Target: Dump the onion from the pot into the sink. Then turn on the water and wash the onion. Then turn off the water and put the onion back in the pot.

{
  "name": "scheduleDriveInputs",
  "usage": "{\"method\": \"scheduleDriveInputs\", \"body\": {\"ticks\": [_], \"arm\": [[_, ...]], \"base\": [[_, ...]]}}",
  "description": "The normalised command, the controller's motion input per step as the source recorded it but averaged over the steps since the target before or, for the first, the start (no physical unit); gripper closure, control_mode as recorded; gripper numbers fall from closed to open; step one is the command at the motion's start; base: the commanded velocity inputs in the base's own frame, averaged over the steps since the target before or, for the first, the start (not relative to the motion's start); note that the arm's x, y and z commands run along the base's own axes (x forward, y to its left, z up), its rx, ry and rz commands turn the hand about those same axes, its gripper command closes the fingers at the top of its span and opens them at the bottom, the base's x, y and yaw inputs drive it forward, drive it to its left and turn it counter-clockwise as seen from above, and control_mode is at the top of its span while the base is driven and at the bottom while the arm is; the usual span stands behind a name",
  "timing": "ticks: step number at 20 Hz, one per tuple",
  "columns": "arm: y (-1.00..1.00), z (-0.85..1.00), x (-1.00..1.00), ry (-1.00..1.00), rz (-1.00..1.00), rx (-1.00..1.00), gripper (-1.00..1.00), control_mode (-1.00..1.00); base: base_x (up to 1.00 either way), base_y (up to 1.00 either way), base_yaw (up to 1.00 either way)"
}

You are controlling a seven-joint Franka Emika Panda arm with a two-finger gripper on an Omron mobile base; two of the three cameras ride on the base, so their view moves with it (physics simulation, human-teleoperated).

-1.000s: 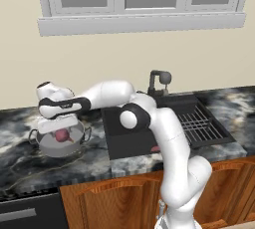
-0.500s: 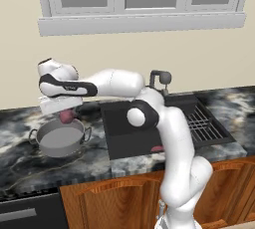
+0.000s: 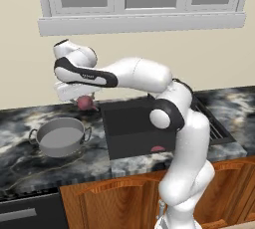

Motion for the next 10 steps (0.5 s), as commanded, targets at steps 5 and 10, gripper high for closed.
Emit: {"method": "scheduleDriveInputs", "body": {"ticks": [5,10], "arm": [[-1.00,-0.20,-0.49,-0.04,-0.08,0.24,1.00,-1.00],[-1.00,-0.05,-0.05,0.12,-0.22,0.09,1.00,-1.00]], "base": [[0.00,0.00,0.00],[0.00,0.00,0.00]]}}
